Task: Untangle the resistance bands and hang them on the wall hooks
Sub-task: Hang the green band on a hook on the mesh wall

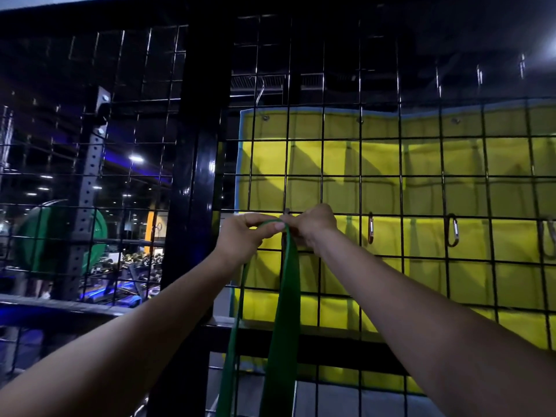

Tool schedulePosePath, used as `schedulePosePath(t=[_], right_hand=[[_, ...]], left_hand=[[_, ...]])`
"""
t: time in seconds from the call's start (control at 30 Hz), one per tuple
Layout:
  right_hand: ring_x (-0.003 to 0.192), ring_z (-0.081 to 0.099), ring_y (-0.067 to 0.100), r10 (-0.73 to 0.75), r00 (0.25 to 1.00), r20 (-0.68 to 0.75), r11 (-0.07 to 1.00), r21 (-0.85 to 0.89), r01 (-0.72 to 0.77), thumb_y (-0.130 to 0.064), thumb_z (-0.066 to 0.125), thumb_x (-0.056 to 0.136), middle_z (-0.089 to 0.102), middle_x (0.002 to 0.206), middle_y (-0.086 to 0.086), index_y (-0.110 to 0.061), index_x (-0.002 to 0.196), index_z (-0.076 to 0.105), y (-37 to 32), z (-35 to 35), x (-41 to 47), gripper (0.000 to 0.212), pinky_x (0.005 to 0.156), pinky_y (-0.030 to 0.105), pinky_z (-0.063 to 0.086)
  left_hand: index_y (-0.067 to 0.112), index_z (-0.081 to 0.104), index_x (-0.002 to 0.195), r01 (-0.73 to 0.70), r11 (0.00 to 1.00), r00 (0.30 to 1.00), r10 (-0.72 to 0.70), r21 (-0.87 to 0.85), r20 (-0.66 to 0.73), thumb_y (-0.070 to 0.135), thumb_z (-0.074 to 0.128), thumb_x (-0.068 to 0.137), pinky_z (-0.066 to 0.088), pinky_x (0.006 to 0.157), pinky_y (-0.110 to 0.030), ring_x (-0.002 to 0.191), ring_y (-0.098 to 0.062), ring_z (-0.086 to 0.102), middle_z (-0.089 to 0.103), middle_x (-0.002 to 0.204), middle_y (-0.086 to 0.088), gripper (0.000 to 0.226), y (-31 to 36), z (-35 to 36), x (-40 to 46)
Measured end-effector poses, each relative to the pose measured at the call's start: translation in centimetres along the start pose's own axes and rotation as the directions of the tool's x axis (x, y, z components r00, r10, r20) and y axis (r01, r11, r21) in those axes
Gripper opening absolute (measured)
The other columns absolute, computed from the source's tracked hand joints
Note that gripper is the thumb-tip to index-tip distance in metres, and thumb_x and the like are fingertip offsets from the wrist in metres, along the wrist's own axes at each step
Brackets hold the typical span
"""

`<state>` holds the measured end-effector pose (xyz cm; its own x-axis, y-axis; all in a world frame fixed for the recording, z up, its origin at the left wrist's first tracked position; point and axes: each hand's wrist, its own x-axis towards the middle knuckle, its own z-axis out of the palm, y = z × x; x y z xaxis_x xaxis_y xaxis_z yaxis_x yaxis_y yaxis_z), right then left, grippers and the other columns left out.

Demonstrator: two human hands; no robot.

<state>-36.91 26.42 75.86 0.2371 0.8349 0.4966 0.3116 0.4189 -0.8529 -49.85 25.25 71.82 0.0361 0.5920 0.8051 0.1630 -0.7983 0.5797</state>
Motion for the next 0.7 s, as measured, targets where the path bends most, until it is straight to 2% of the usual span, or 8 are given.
schedulePosePath(t=[0.1, 0.23, 0.3, 0.4, 0.47, 0.5, 0.6, 0.7], right_hand=[[0.068, 0.065, 0.028, -0.008, 1.0, -0.015, 1.0, -0.029, 0.007, -0.022, 0.081, 0.071, 0.062, 0.082, 0.014, -0.003, 0.086, 0.054, -0.1, 0.0, -0.1, 0.036, 0.073, 0.046, 0.059], [0.076, 0.065, 0.031, -0.017, 0.999, -0.033, 0.993, -0.116, 0.013, -0.024, 0.079, 0.073, 0.057, 0.078, 0.011, -0.01, 0.067, 0.042, -0.5, 0.0, -0.3, 0.04, 0.078, 0.047, 0.057], [0.08, 0.068, 0.031, 0.001, 1.0, -0.006, 0.995, -0.1, -0.001, -0.023, 0.078, 0.074, 0.062, 0.081, 0.014, -0.008, 0.07, 0.045, -0.6, -0.2, -0.3, 0.036, 0.078, 0.046, 0.058], [0.086, 0.069, 0.032, 0.028, 0.997, 0.077, 0.996, -0.089, -0.021, -0.02, 0.076, 0.077, 0.066, 0.09, 0.017, -0.004, 0.085, 0.056, -0.8, -0.5, -0.2, 0.027, 0.076, 0.04, 0.058], [0.087, 0.068, 0.032, 0.041, 0.994, 0.101, 0.995, -0.092, -0.032, -0.014, 0.075, 0.077, 0.063, 0.086, 0.016, -0.005, 0.08, 0.057, -1.0, -0.7, -0.2, 0.021, 0.072, 0.039, 0.056], [0.087, 0.067, 0.033, 0.046, 0.994, 0.102, 0.995, -0.093, -0.036, -0.012, 0.075, 0.077, 0.062, 0.086, 0.016, -0.004, 0.078, 0.057, -1.1, -0.7, -0.2, 0.02, 0.071, 0.039, 0.056], [0.089, 0.067, 0.034, 0.033, 0.996, 0.08, 0.994, -0.106, -0.024, -0.015, 0.078, 0.073, 0.067, 0.097, 0.019, 0.001, 0.095, 0.061, -0.9, -0.6, -0.2, 0.031, 0.077, 0.043, 0.058], [0.085, 0.068, 0.033, 0.029, 0.995, 0.095, 0.999, -0.047, -0.024, -0.014, 0.074, 0.078, 0.067, 0.096, 0.02, -0.001, 0.087, 0.059, -0.5, -0.8, 0.0, 0.021, 0.077, 0.043, 0.058]], left_hand=[[0.013, 0.072, 0.092, -0.005, 1.0, 1.0, 0.005, -0.011, -0.003, 0.017, 0.069, 0.08, 0.046, 0.057, -0.007, 0.064, 0.008, 0.06, 0.068, 0.082, 0.005, 0.013, 0.1, -0.2, 0.0], [0.023, 0.072, 0.085, -0.001, 1.0, 1.0, 0.001, -0.007, 0.011, 0.02, 0.069, 0.079, 0.046, 0.057, -0.007, 0.068, 0.004, 0.061, 0.069, 0.082, 0.006, 0.007, 0.4, -0.4, 0.0], [0.025, 0.071, 0.083, -0.002, 1.0, 1.0, 0.002, -0.003, 0.018, 0.02, 0.069, 0.079, 0.046, 0.057, -0.007, 0.07, 0.002, 0.061, 0.068, 0.082, 0.006, 0.006, 0.6, -0.4, 0.1], [0.02, 0.072, 0.087, 0.006, 1.0, 1.0, -0.007, 0.004, 0.029, 0.02, 0.069, 0.08, 0.047, 0.055, -0.012, 0.071, -0.008, 0.058, 0.067, 0.082, -0.002, 0.008, 0.5, -0.3, 0.1], [0.016, 0.072, 0.089, 0.021, 1.0, 0.999, -0.021, 0.019, 0.037, 0.02, 0.07, 0.079, 0.047, 0.058, -0.018, 0.072, -0.011, 0.058, 0.067, 0.083, -0.005, 0.011, 0.4, -0.1, 0.2], [0.015, 0.072, 0.089, 0.027, 0.999, 0.999, -0.028, 0.019, 0.039, 0.02, 0.07, 0.079, 0.047, 0.059, -0.021, 0.072, -0.011, 0.058, 0.067, 0.082, -0.005, 0.012, 0.3, 0.0, 0.2], [0.012, 0.072, 0.089, 0.032, 0.999, 0.999, -0.032, -0.017, 0.039, 0.015, 0.07, 0.079, 0.047, 0.061, -0.022, 0.07, -0.01, 0.058, 0.067, 0.08, -0.002, 0.011, 0.3, 0.4, 0.1], [0.015, 0.071, 0.085, 0.028, 0.999, 0.999, -0.027, -0.029, 0.046, 0.014, 0.071, 0.078, 0.048, 0.059, -0.017, 0.069, -0.008, 0.059, 0.068, 0.079, -0.001, 0.007, 0.2, 0.4, 0.0]])
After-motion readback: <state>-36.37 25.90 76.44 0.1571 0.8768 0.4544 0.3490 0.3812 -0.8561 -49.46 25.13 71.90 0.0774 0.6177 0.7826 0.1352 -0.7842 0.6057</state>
